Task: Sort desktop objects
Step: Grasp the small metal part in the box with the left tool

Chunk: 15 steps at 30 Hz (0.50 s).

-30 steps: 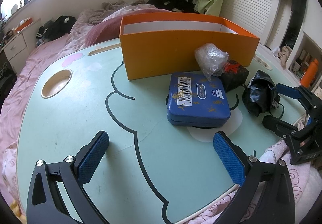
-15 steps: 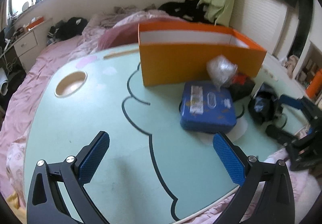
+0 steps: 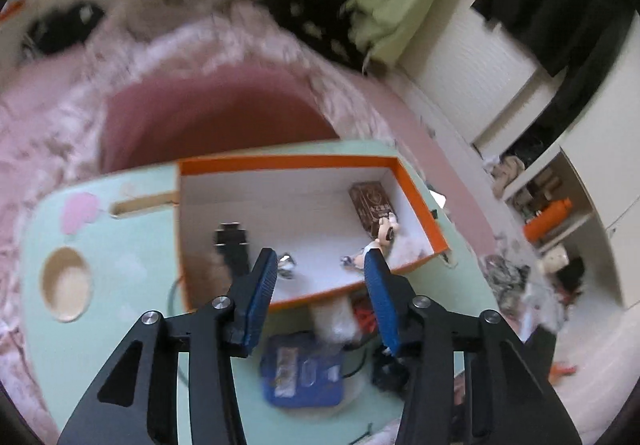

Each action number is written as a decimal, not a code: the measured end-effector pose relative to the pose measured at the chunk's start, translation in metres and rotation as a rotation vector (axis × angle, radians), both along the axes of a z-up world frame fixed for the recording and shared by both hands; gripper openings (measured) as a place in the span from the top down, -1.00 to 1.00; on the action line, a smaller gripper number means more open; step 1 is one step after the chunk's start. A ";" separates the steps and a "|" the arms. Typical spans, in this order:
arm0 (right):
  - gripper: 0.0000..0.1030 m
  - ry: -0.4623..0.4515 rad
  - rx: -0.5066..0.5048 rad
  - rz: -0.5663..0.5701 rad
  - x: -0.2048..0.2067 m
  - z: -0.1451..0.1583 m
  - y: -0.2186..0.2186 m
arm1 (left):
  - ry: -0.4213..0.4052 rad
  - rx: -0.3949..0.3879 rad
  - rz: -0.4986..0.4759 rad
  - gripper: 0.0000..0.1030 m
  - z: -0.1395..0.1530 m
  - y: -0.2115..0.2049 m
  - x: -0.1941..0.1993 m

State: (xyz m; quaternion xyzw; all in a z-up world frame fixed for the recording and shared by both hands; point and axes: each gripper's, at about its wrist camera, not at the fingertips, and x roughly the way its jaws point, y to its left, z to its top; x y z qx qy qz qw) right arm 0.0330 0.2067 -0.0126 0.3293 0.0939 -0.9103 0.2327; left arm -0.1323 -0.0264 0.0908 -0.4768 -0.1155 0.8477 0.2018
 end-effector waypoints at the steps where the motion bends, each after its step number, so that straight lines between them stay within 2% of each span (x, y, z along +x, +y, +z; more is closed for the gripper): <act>1: -1.00 0.001 -0.001 0.001 0.000 0.000 0.000 | -0.048 0.017 0.003 0.09 -0.005 0.002 -0.012; 3: -1.00 0.002 -0.003 0.003 0.000 0.000 0.001 | -0.159 0.051 0.001 0.09 -0.018 0.004 -0.031; 5: -1.00 0.004 -0.005 0.004 0.001 -0.001 0.001 | -0.282 0.014 0.013 0.09 -0.036 0.009 -0.048; 10: -1.00 0.005 -0.007 0.005 0.001 -0.001 0.002 | -0.357 -0.090 0.003 0.09 -0.053 0.023 -0.063; 15: -1.00 0.005 -0.007 0.005 0.001 -0.001 0.002 | -0.387 -0.149 -0.018 0.09 -0.064 0.037 -0.065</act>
